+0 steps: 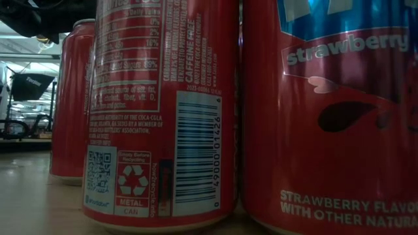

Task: Sort soda cans
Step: Put the bottom transparent bin to the top right of the table

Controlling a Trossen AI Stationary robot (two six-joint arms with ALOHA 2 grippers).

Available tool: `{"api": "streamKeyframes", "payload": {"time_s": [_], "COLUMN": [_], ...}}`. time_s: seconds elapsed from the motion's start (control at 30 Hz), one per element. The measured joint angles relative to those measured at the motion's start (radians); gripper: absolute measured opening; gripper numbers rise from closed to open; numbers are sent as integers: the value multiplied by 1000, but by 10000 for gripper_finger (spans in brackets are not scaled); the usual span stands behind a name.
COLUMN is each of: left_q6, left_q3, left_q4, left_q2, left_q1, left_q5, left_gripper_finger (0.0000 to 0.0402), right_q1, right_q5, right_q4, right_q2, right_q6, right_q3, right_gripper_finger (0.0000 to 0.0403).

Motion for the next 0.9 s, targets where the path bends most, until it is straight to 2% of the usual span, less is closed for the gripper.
{"api": "streamKeyframes", "payload": {"time_s": [0.1,0.23,0.57,0.67,0.73,0.9], "left_q6": [-10,-23,-29,-29,-29,-32], "left_q3": [0,0,0,0,0,0], "left_q4": [0,0,0,-1,-1,-2], "left_q2": [0,0,0,0,0,0], "left_q1": [0,0,0,0,0,0], "left_q5": [0,0,0,0,0,0], "left_gripper_finger": [233,233,233,233,233,233], "right_q1": [-20,-64,-259,-321,-350,-370], "right_q5": [41,81,106,181,193,154], "right_q4": [-1,-1,26,51,58,136], "right_q2": [0,0,2,1,1,1], "right_q6": [-32,-79,-299,-356,-386,-455], "right_q3": [0,0,-4,0,-2,1], "right_gripper_finger": [23,9,15,16,16,16]}}
